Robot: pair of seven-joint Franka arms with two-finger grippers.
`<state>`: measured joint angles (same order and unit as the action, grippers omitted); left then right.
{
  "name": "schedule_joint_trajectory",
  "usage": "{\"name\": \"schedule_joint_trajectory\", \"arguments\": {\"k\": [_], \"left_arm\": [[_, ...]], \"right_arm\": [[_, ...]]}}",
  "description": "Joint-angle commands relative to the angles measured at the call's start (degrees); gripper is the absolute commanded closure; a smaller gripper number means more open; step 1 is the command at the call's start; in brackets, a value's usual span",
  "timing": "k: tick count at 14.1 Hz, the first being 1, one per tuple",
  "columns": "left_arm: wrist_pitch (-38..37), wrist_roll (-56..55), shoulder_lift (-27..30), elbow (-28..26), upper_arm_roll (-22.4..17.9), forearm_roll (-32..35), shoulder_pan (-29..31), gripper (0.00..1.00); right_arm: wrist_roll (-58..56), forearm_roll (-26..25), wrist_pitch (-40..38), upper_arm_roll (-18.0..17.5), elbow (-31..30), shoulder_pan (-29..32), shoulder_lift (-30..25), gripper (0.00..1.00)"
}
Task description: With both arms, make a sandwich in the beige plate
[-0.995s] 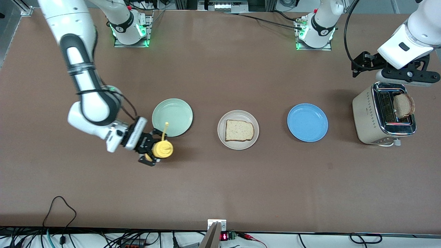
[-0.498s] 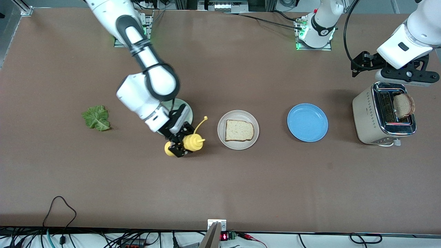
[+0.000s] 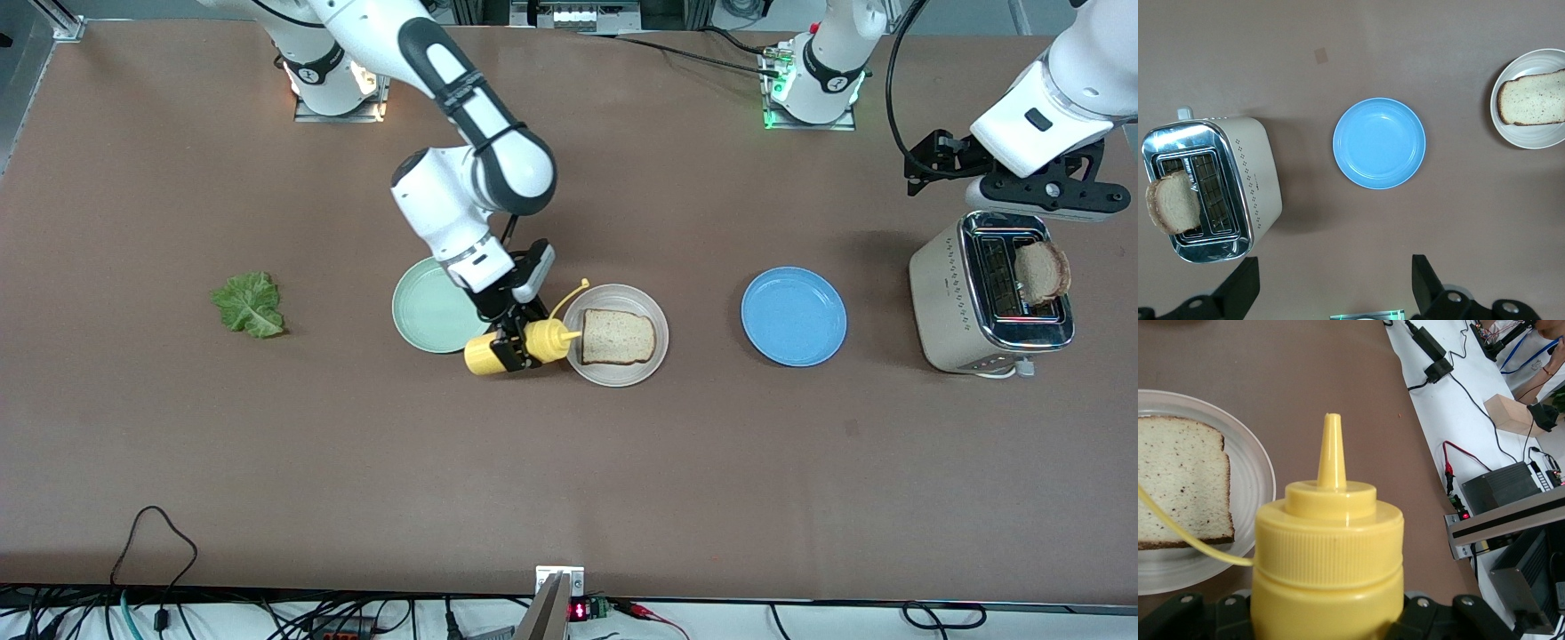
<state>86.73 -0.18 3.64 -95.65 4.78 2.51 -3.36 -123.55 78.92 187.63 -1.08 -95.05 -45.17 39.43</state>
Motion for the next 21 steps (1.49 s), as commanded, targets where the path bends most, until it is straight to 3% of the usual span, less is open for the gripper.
{"name": "schedule_joint_trajectory", "arguments": {"k": [1,5,9,13,16,21], "left_arm": [[-1.1,0.3,0.4,0.8,-0.3,-0.8,-0.2,0.0],[-1.0,0.2,0.4,0.9,-0.2,-0.8,-0.7,0.0],[-1.3,0.3,0.4,0.9,-0.3,-0.8,-0.2,0.0],[-1.1,0.3,0.3,0.9,-0.3,-0.8,-0.3,0.0],[-1.0,0.3,0.3,0.9,-0.3,-0.8,-0.4,0.0],[-1.0,0.3,0.3,0.9,-0.3,-0.8,-0.3,0.0]], "right_arm": [[-6.5,-3.7,10.7,0.0,3.4,-1.8,3.6,0.67],[-6.6,-10.2,13.2,1.0,3.5,-3.4,7.1,0.67],[-7.3,-14.2,13.8,9.5,4.3,-11.0,10.3,0.7],[-8.4,-19.9,13.2,15.0,4.2,-15.2,12.1,0.7],[-12.8,-20.2,12.9,18.4,4.1,-17.2,13.3,0.7],[-19.1,-20.4,10.7,20.2,4.2,-17.4,13.6,0.7]]}}
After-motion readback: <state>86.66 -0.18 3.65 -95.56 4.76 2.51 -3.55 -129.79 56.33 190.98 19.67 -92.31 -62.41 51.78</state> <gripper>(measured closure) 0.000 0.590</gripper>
